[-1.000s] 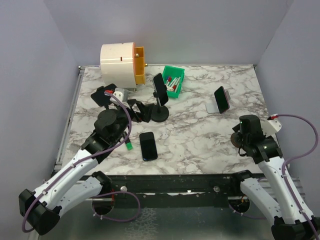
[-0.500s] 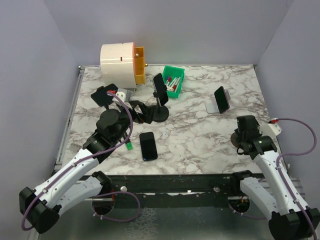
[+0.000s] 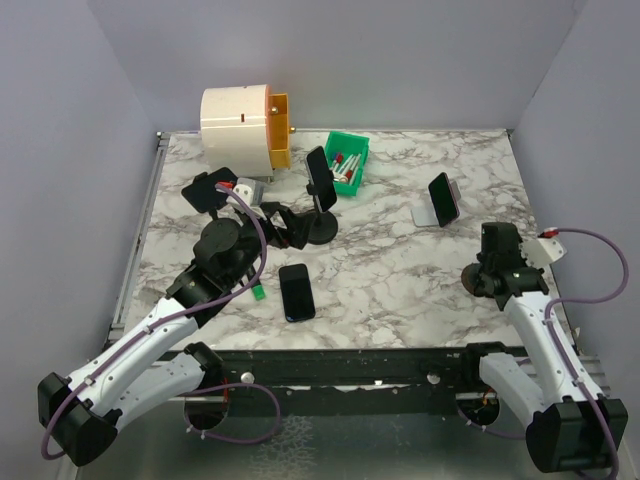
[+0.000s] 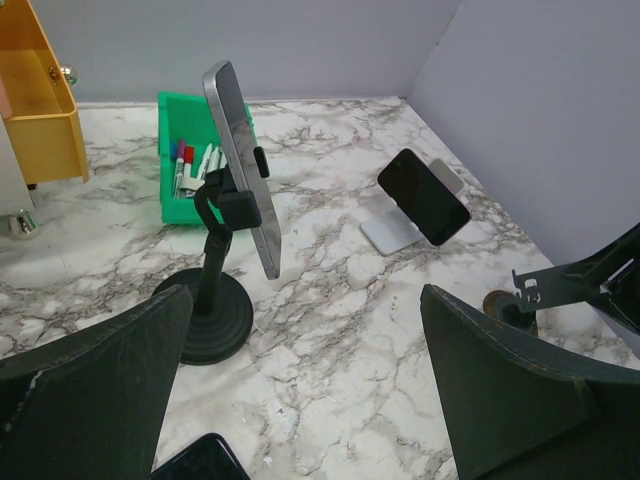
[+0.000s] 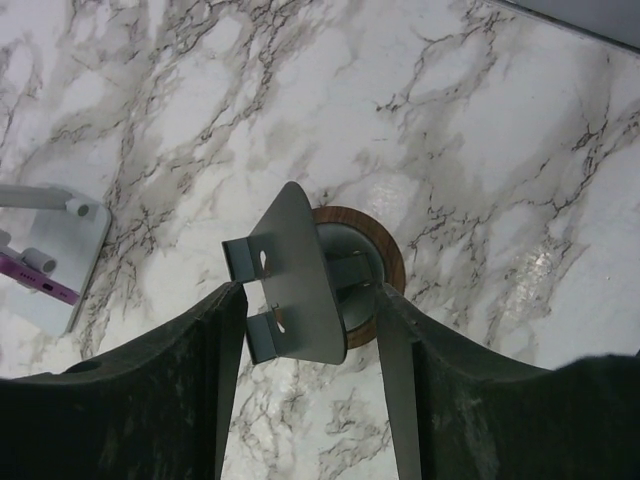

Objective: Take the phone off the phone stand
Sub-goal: Pick up the phone stand at the center of the board.

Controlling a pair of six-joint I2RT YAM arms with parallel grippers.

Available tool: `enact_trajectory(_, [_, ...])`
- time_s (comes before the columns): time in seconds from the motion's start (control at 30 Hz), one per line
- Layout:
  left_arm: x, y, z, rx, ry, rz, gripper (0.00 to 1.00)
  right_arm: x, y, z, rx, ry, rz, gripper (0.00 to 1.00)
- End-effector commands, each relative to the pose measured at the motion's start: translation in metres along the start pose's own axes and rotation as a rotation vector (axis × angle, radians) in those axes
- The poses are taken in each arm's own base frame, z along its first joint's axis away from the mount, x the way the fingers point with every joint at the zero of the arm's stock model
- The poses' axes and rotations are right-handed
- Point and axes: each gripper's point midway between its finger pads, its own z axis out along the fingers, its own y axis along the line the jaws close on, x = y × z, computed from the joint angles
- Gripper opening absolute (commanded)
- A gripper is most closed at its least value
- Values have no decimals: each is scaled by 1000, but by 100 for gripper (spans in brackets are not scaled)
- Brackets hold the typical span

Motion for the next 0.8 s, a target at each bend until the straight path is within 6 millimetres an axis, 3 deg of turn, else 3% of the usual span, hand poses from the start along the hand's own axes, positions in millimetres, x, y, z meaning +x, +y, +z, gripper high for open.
enact_trajectory(0.0, [-2, 1, -2, -11, -6, 5, 97, -1, 10, 5, -41, -15, 8, 56])
enact_trajectory(0.47, [-2, 1, -4, -20, -8, 13, 97, 14, 5, 14, -43, -8, -8, 42])
enact_trajectory(0.77, [-2, -1, -5, -15, -8, 20, 97, 12, 3, 14, -60, -32, -32, 30])
